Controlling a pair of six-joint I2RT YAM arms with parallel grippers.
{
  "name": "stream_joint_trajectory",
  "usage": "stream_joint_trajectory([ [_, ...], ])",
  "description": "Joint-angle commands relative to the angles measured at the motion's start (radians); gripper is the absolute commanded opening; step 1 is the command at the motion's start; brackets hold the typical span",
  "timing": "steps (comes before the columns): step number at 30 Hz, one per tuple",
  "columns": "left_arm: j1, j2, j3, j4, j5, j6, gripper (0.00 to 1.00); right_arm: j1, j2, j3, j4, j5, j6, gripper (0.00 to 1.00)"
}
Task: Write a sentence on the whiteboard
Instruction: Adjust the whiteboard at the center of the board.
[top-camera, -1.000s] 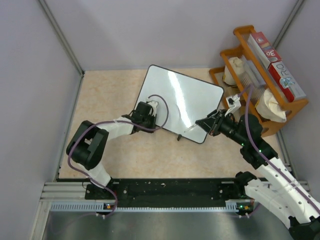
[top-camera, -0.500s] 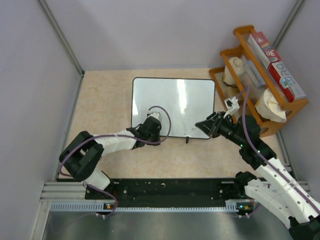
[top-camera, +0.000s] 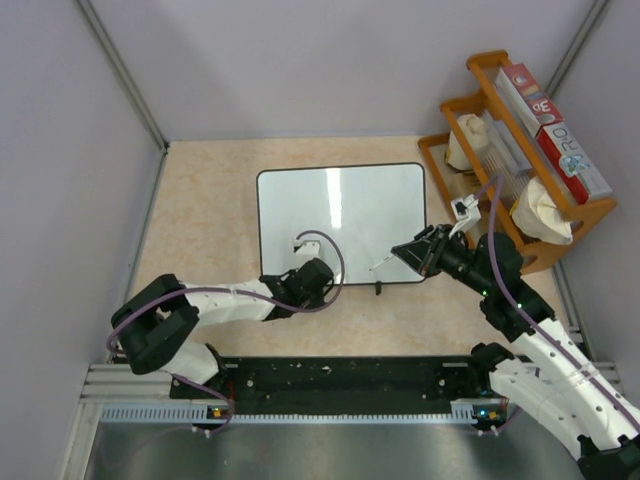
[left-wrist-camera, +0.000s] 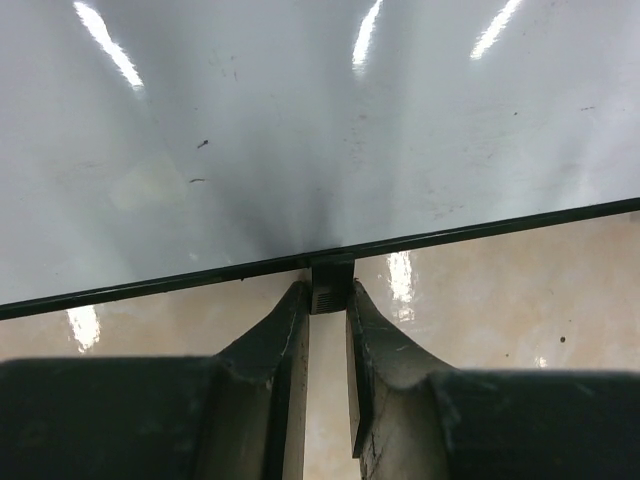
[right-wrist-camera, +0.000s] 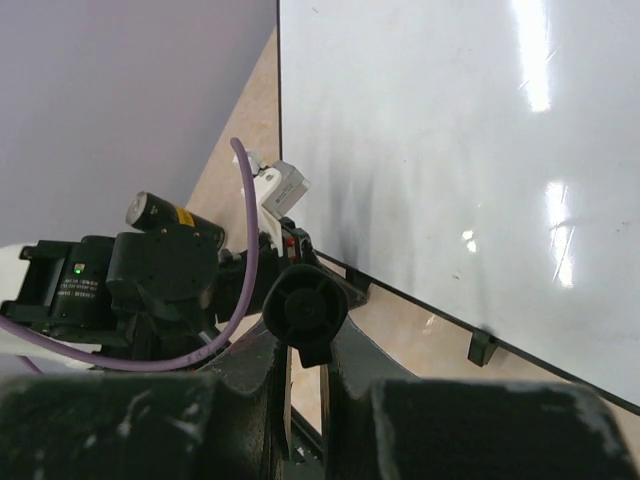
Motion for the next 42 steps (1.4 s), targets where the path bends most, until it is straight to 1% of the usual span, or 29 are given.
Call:
stream_joint_trajectory([
  [1, -0.054, -0.014, -0.027, -0.077, -0.014, -0.080, 0.00, -0.009, -0.022, -0.002, 0.025, -0.006, 0.007, 0.00],
  [3, -0.074, -0.005, -0.024, -0.077, -0.017, -0.094, 0.00, -0.008, -0.028, -0.004, 0.022, -0.004, 0.008, 0.00],
  [4, -0.093, 0.000, -0.021, -0.078, -0.018, -0.097, 0.04, -0.008, -0.029, -0.004, 0.020, -0.006, 0.008, 0.00],
  [5, -0.101, 0.004, -0.015, -0.080, -0.017, -0.100, 0.10, -0.008, -0.031, -0.004, 0.019, -0.003, 0.008, 0.00],
  [7, -0.117, 0.017, -0.006, -0.094, -0.015, -0.103, 0.30, -0.009, -0.039, -0.001, 0.008, -0.001, 0.008, 0.00],
  [8, -0.125, 0.015, -0.002, -0.110, -0.021, -0.114, 0.48, -0.008, -0.040, 0.001, 0.005, 0.005, 0.007, 0.00],
  [10, -0.139, -0.011, -0.007, -0.124, -0.035, -0.120, 0.59, -0.009, -0.046, 0.010, -0.006, 0.008, 0.005, 0.00],
  [11, -0.142, -0.047, -0.018, -0.127, -0.034, -0.112, 0.64, -0.008, -0.046, 0.013, -0.011, 0.014, 0.002, 0.00],
  [16, -0.145, -0.178, -0.039, -0.135, 0.035, -0.031, 0.69, -0.008, -0.032, 0.028, -0.018, 0.029, -0.021, 0.00],
  [20, -0.145, -0.299, -0.018, -0.196, 0.130, 0.037, 0.72, -0.008, 0.053, 0.056, -0.012, 0.031, -0.055, 0.00],
  [21, -0.147, -0.317, -0.010, -0.236, 0.144, 0.049, 0.72, -0.008, 0.079, 0.064, -0.011, 0.026, -0.061, 0.00],
  [24, -0.144, -0.396, 0.016, -0.268, 0.178, 0.076, 0.75, -0.009, 0.151, 0.094, 0.017, 0.000, -0.091, 0.00],
  [26, -0.142, -0.449, 0.028, -0.259, 0.183, 0.081, 0.78, -0.008, 0.179, 0.110, 0.035, -0.010, -0.101, 0.00],
  [31, -0.122, -0.508, 0.073, -0.226, 0.172, 0.119, 0.83, -0.008, 0.244, 0.137, 0.063, -0.076, -0.101, 0.00],
  [33, -0.107, -0.523, 0.090, -0.221, 0.169, 0.135, 0.86, -0.008, 0.227, 0.101, 0.092, -0.095, -0.076, 0.00],
  [36, -0.093, -0.558, 0.070, -0.178, 0.182, 0.188, 0.87, -0.008, 0.137, 0.007, 0.126, -0.067, -0.058, 0.00],
  [37, -0.091, -0.571, 0.045, -0.164, 0.183, 0.208, 0.87, -0.008, 0.077, -0.014, 0.132, -0.043, -0.064, 0.00],
  [39, -0.085, -0.613, 0.010, -0.103, 0.189, 0.218, 0.88, -0.008, 0.020, -0.066, 0.118, -0.012, -0.072, 0.00],
  [41, -0.076, -0.650, -0.044, -0.060, 0.210, 0.213, 0.89, -0.008, -0.067, -0.083, 0.074, 0.008, -0.081, 0.00],
  [42, -0.062, -0.660, -0.062, -0.010, 0.225, 0.205, 0.91, -0.008, -0.095, -0.091, 0.056, 0.008, -0.079, 0.00],
])
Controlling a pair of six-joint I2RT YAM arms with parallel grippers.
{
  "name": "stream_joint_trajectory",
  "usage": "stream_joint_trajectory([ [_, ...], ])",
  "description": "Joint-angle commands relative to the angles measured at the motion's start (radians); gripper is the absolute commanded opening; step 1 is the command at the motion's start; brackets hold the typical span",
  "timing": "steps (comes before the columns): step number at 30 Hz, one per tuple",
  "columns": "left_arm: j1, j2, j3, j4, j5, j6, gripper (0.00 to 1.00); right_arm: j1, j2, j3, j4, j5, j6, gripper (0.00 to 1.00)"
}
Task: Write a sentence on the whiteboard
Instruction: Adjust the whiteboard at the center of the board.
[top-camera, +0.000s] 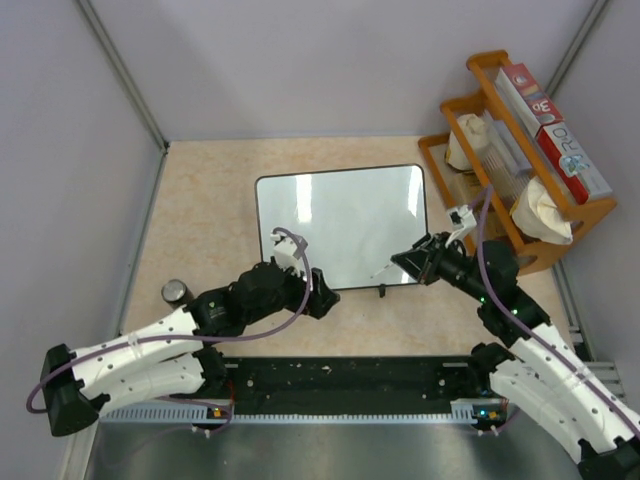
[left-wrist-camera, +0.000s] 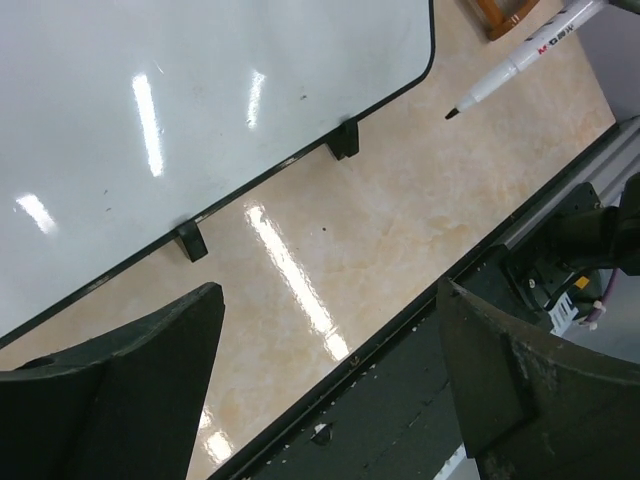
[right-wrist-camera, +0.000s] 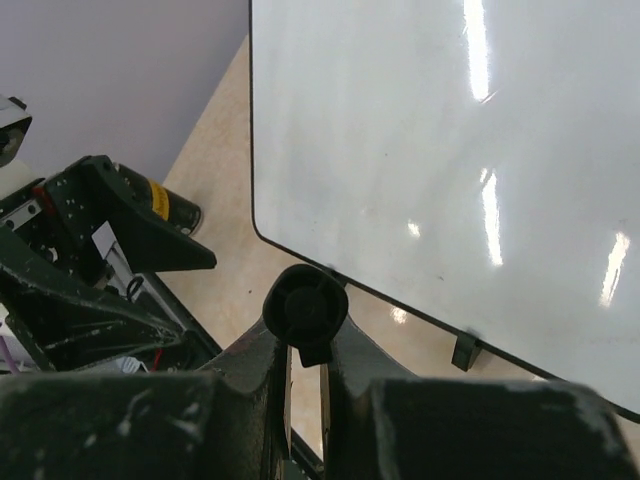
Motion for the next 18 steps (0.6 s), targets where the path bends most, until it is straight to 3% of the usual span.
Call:
stream_joint_trajectory([
  [1, 0.035, -0.066, -0.095, 0.171, 0.061, 0.010, 0.91, -0.008, -0.138, -0.026, -0.032, 0.035, -0.011, 0.00],
  [9, 0.141, -0.054, -0.074, 0.200, 0.222, -0.062, 0.91, -0.008, -0.231, -0.040, -0.138, 0.009, -0.020, 0.00],
  [18, 0.388, 0.015, 0.047, 0.110, 0.391, 0.008, 0.91, -0.008, -0.102, 0.026, -0.077, 0.009, -0.068, 0.00],
])
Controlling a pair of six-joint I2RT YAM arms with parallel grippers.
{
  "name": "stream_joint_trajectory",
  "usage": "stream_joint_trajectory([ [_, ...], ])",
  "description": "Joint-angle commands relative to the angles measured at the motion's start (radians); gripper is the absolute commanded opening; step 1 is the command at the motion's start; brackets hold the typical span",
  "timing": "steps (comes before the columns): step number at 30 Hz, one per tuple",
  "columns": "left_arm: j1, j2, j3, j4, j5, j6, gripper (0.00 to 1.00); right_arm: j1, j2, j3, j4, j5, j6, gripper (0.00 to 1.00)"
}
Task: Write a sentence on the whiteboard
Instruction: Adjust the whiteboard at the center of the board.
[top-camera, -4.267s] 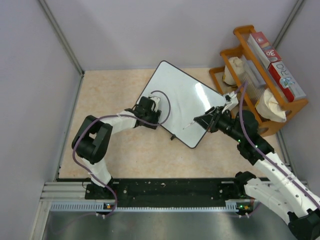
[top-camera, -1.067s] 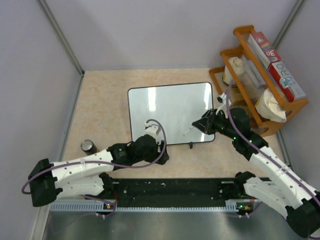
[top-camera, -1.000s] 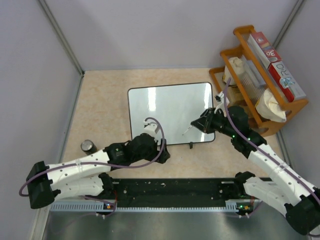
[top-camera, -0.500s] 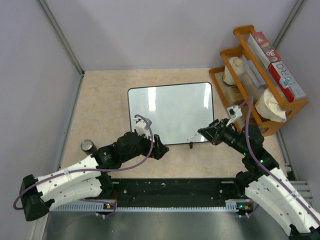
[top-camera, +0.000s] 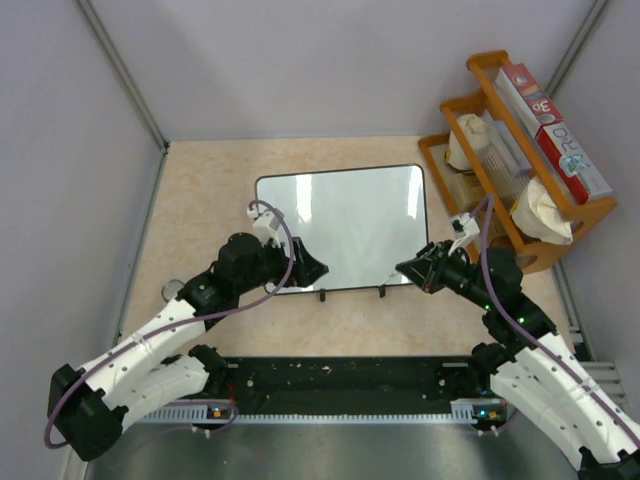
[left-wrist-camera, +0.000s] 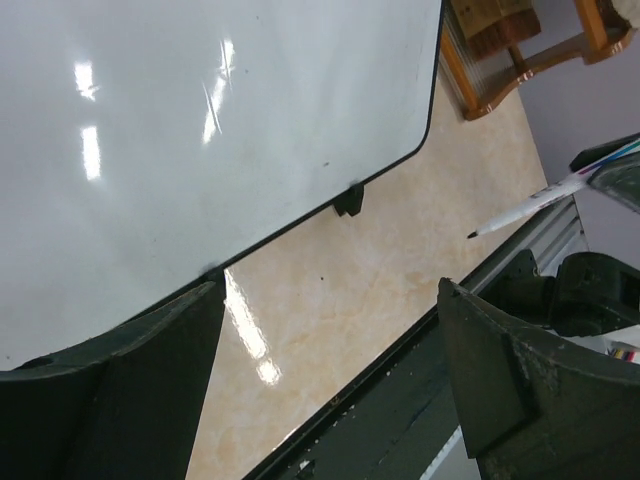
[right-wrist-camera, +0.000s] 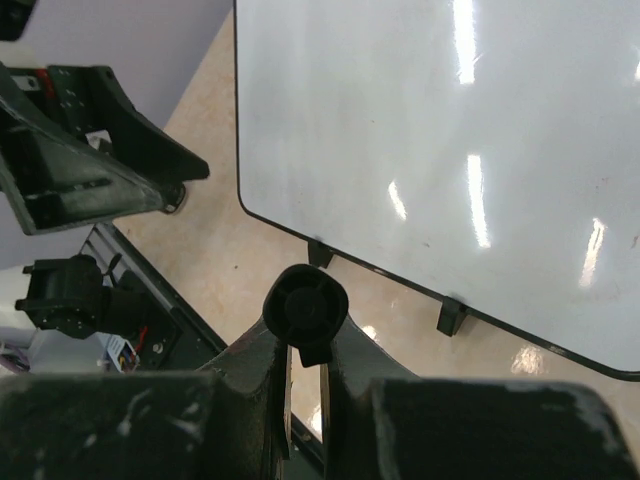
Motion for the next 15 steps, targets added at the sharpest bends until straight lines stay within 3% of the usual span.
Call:
stream_joint_trajectory([
  [1, 0.079, 0.041, 0.119, -0.016, 0.095, 0.068, 0.91, -0.006, 0.087, 0.071, 0.049, -0.013, -0.045, 0.00],
  [10, 0.300, 0.278, 0.206, 0.086, 0.329, 0.073, 0.89, -0.009, 0.211, 0.204, 0.044, 0.031, -0.155, 0.00],
  [15, 0.406, 0.351, 0.281, 0.074, 0.368, 0.114, 0.88, -0.008, 0.280, 0.290, 0.021, 0.015, -0.178, 0.00],
])
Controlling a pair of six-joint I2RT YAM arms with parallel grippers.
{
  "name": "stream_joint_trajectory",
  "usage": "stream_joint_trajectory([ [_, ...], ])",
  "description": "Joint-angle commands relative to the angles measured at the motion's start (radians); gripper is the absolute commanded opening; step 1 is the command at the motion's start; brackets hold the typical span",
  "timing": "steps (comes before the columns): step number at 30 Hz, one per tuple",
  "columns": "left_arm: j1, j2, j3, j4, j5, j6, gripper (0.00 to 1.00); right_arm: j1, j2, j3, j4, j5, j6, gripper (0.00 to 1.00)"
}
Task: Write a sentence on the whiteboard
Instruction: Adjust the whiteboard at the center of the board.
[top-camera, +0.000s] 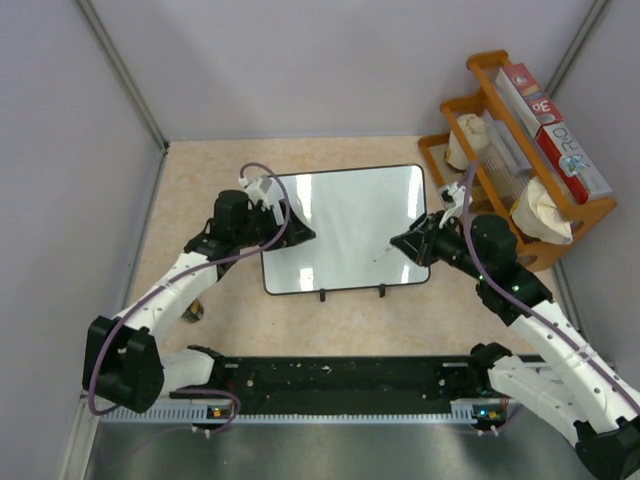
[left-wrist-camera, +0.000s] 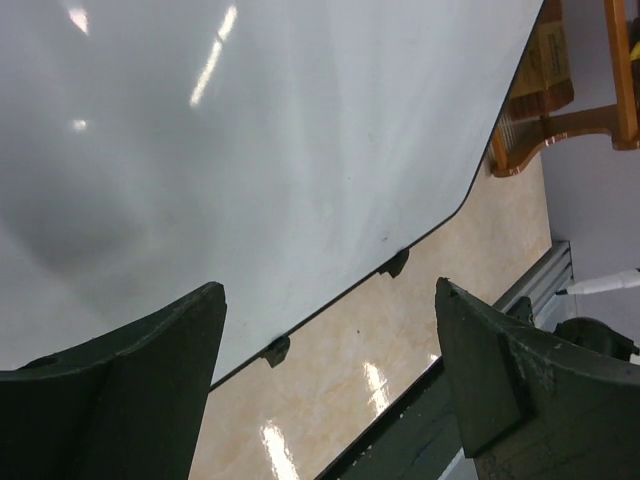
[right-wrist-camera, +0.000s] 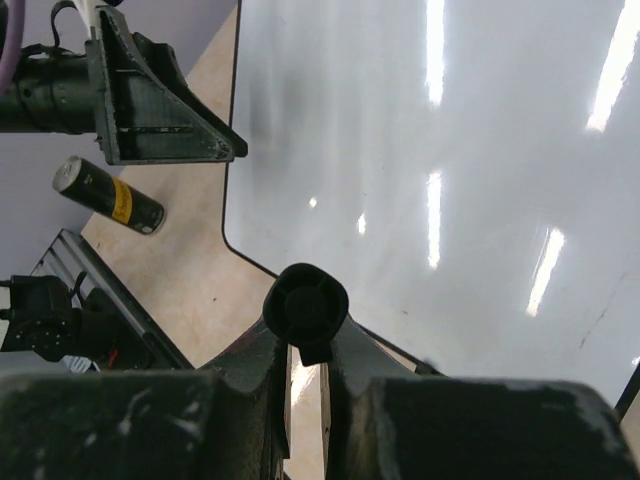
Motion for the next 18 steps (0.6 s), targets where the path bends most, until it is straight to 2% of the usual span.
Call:
stream_joint_trajectory([
  [1, 0.086, 0.029, 0.106, 0.055, 0.109, 0.053, 0.88, -0.008, 0.044, 0.092, 0.036, -0.011, -0.036, 0.00],
  [6, 0.184, -0.052, 0.074, 0.057, 0.185, 0.071, 0.90, -0.009, 0.092, 0.077, 0.099, -0.060, 0.005, 0.00],
  [10, 0.227, -0.194, -0.040, 0.064, 0.126, 0.094, 0.90, -0.008, 0.117, 0.083, 0.133, -0.085, 0.004, 0.00],
  [13, 0.319, -0.242, -0.041, -0.029, 0.100, 0.137, 0.91, -0.008, 0.138, 0.118, 0.125, -0.095, 0.039, 0.00],
  [16, 0.428, -0.212, -0.035, -0.075, 0.146, 0.198, 0.91, -0.006, 0.147, 0.098, 0.162, -0.082, 0.071, 0.00],
  [18, 0.481, -0.175, -0.065, -0.040, 0.247, 0.151, 0.91, -0.008, 0.164, 0.085, 0.188, -0.078, 0.079, 0.00],
])
